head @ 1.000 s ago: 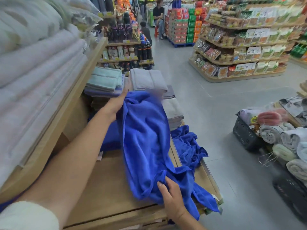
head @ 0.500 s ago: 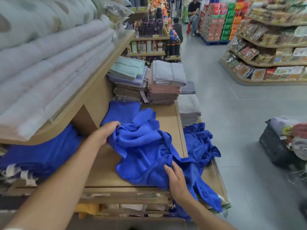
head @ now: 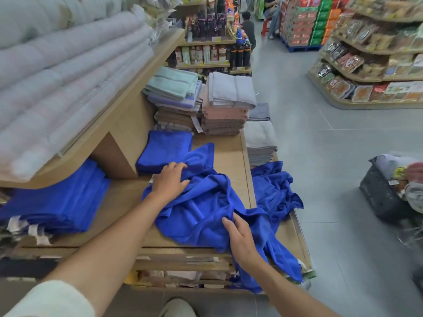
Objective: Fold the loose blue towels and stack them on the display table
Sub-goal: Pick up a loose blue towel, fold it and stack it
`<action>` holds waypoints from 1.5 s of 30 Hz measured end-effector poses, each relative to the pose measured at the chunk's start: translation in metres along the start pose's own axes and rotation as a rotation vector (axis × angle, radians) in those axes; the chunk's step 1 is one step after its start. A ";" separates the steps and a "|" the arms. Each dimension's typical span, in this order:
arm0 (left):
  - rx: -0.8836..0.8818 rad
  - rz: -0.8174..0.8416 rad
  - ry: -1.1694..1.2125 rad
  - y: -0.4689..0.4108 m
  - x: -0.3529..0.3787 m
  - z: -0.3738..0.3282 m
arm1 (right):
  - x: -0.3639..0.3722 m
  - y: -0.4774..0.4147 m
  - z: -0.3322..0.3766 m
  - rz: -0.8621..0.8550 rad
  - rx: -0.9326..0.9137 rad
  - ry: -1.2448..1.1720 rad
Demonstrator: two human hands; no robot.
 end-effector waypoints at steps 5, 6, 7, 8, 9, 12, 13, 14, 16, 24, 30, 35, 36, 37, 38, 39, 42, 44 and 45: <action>-0.107 -0.166 0.101 -0.002 0.001 0.004 | 0.001 0.000 0.001 0.005 -0.017 -0.008; -0.108 -0.203 0.154 -0.003 -0.002 0.005 | 0.001 0.000 0.001 0.004 -0.016 -0.006; -0.112 -0.231 0.242 -0.006 -0.006 0.007 | 0.001 0.000 0.001 0.004 -0.016 -0.002; -0.122 -0.251 0.365 -0.010 -0.011 0.008 | 0.001 -0.001 0.001 0.005 -0.014 0.003; -0.158 -0.258 0.500 -0.013 -0.019 0.008 | 0.000 -0.001 0.000 0.004 -0.012 0.006; -0.408 -0.271 0.943 -0.022 -0.038 0.010 | 0.000 0.000 0.000 -0.004 -0.004 0.005; -0.516 -0.232 1.100 -0.022 -0.042 0.011 | 0.001 0.001 0.000 -0.007 -0.003 0.003; -0.604 -0.148 1.247 -0.022 -0.042 0.013 | 0.001 0.002 0.001 -0.011 -0.001 -0.002; -0.685 0.104 1.414 -0.018 -0.045 0.013 | 0.002 0.002 0.000 -0.018 0.012 -0.014; -0.263 0.243 0.733 0.007 -0.049 0.004 | -0.001 0.001 0.004 -0.035 0.068 -0.037; 0.393 -0.462 0.035 0.048 -0.050 0.005 | -0.001 -0.001 0.003 -0.021 0.093 -0.040; 0.169 -0.290 0.134 0.057 -0.026 0.021 | 0.001 0.001 0.011 -0.009 0.060 -0.086; 0.093 -0.255 0.189 0.054 -0.024 0.024 | 0.001 0.002 0.010 -0.013 0.056 -0.090; 0.021 -0.220 0.244 0.050 -0.024 0.027 | 0.000 0.001 0.009 -0.015 0.057 -0.096; -0.031 -0.188 0.275 0.045 -0.022 0.030 | 0.000 0.001 0.008 -0.014 0.059 -0.092; -0.064 -0.145 0.267 0.040 -0.020 0.033 | 0.000 0.001 0.008 -0.017 0.062 -0.088; -0.074 0.018 0.158 0.030 -0.011 0.038 | 0.001 -0.002 0.006 -0.011 0.066 -0.077; -0.093 0.082 0.154 0.026 -0.011 0.039 | 0.001 -0.003 0.003 -0.005 0.068 -0.075; -0.095 0.099 0.148 0.025 -0.012 0.038 | 0.002 -0.003 0.002 -0.003 0.068 -0.080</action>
Point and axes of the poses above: each hand's wrist, its own y-axis away from the middle knuckle, its own x-axis out of the palm, z = x × y, the point moved 3 cm from there along -y, towards the middle knuckle, and after that the axes turned 5 degrees about -x, right-handed, at the moved point
